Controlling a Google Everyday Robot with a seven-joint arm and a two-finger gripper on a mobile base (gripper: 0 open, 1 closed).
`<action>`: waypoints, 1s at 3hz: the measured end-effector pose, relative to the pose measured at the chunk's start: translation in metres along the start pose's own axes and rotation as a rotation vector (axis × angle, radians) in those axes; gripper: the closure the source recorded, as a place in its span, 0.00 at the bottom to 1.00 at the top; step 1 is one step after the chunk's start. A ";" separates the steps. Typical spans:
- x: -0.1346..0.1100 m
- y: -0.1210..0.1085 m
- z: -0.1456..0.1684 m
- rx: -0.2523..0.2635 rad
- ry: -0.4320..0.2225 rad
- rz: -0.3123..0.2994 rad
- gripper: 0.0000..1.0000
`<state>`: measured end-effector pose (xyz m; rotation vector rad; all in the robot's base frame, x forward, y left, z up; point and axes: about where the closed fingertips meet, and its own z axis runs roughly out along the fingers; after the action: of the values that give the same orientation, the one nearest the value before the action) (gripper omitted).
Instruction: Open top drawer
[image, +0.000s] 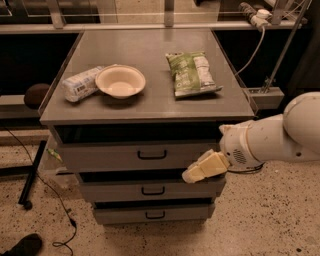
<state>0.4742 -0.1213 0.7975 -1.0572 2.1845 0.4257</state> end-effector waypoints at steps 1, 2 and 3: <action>0.013 0.004 0.036 -0.060 0.038 -0.027 0.00; 0.016 0.005 0.071 -0.095 0.046 -0.072 0.00; 0.014 0.002 0.096 -0.123 0.032 -0.117 0.00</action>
Offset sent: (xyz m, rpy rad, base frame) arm 0.0364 0.0503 -0.0971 -0.0328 0.0440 0.1777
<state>0.5068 -0.0759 0.7177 -1.2592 2.1336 0.4984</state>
